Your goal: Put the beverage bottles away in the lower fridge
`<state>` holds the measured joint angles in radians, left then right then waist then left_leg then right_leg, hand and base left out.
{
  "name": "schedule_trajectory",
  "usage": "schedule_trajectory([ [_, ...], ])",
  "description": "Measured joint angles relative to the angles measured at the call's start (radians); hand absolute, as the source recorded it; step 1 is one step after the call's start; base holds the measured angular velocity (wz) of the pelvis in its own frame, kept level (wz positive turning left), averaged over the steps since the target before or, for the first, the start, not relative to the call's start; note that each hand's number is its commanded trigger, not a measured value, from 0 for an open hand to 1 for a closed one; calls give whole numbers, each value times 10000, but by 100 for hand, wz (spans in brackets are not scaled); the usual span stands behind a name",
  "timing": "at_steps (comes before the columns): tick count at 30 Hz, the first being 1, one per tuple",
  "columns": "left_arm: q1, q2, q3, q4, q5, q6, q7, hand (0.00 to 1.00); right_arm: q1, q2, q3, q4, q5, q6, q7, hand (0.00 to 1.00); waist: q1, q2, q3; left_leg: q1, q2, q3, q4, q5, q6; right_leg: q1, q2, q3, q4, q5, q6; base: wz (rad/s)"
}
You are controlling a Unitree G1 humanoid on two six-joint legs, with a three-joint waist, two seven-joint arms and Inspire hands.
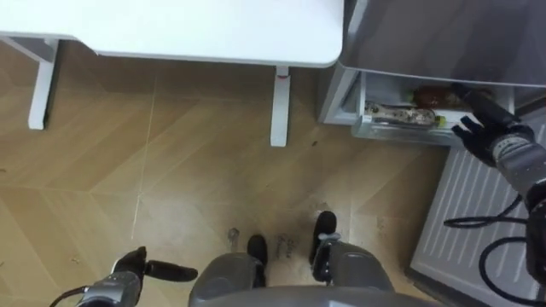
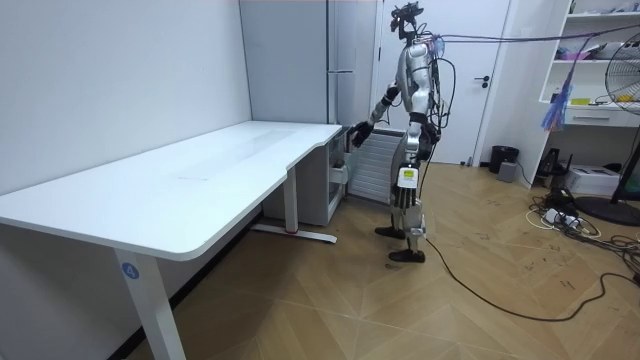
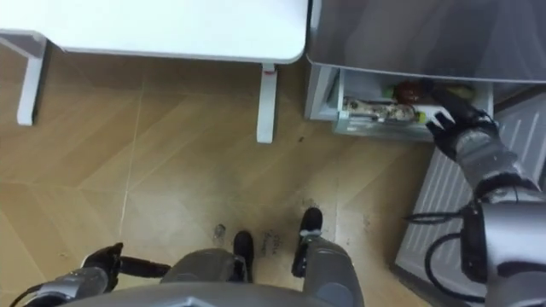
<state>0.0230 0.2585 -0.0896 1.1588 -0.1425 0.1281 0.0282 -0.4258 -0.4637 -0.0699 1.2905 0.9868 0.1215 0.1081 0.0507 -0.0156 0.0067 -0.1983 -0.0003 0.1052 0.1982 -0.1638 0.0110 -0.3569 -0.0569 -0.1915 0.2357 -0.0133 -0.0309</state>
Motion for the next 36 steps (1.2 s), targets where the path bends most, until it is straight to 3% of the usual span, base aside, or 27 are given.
schedule_trajectory([
  [5, 707, 5, 188, -193, 61, -263, -4, 0, 1257, 16, -25, 65, -589, -11, 436, 0, -495, -72, -77, 1148, 159, -36, -327, -117, -25, 1228, 205, -49, -312, -188, 57, -1],
  [10, 1008, -47, 565, -199, 290, -488, 120, 0, 2742, 433, -22, 296, -1419, -2, 565, 0, -516, -388, -64, 1833, 272, -73, -492, -196, -107, 1883, 339, -36, -406, -305, 9, -1],
  [14, 1151, -70, 687, -400, 634, -537, 299, 0, 3683, 801, -4, 289, -1775, -22, 583, 0, -488, -399, -51, 2120, 375, -9, -472, -361, -134, 2258, 491, -2, -671, -291, 32, -7],
  [19, 1263, -65, 901, -432, 724, -677, 346, 0, 4023, 1083, 92, 288, -2118, -39, 842, 0, -487, -329, -27, 2292, 421, -16, -528, -437, -141, 2396, 543, 9, -677, -321, 11, -1],
  [23, 1262, -210, 1270, -484, 783, -850, 433, 0, 4184, 1367, 66, 372, -2392, -417, 987, 0, -497, -288, 34, 2639, 429, -86, -636, -465, -129, 2715, 551, -37, -715, -454, 66, 6],
  [25, 1265, -236, 1285, -483, 787, -905, 554, 0, 4363, 1549, 57, 374, -2429, -444, 992, 0, -503, -375, 9, 2709, 428, -147, -650, -506, -123, 2786, 551, -51, -697, -513, 91, 9],
  [26, 1290, -258, 1336, -460, 786, -909, 584, 0, 4492, 1695, -20, 360, -2425, -451, 990, 0, -502, -338, 44, 2791, 429, -193, -655, -533, -117, 2880, 558, -46, -705, -553, 103, 7],
  [32, 1464, -623, 1676, -511, 1104, -935, 741, 0, 5062, 2453, -257, 257, -2370, -560, 863, 0, -481, -259, 18, 2981, 428, -242, -638, -699, -48, 3070, 593, 48, -691, -690, 192, 1],
  [36, 1455, -654, 1773, -509, 1370, -957, 773, 0, 5188, 2767, -337, 271, -2378, -601, 829, 0, -486, -217, 24, 3110, 420, -220, -651, -723, -24, 3114, 621, 183, -673, -691, 198, -11],
])
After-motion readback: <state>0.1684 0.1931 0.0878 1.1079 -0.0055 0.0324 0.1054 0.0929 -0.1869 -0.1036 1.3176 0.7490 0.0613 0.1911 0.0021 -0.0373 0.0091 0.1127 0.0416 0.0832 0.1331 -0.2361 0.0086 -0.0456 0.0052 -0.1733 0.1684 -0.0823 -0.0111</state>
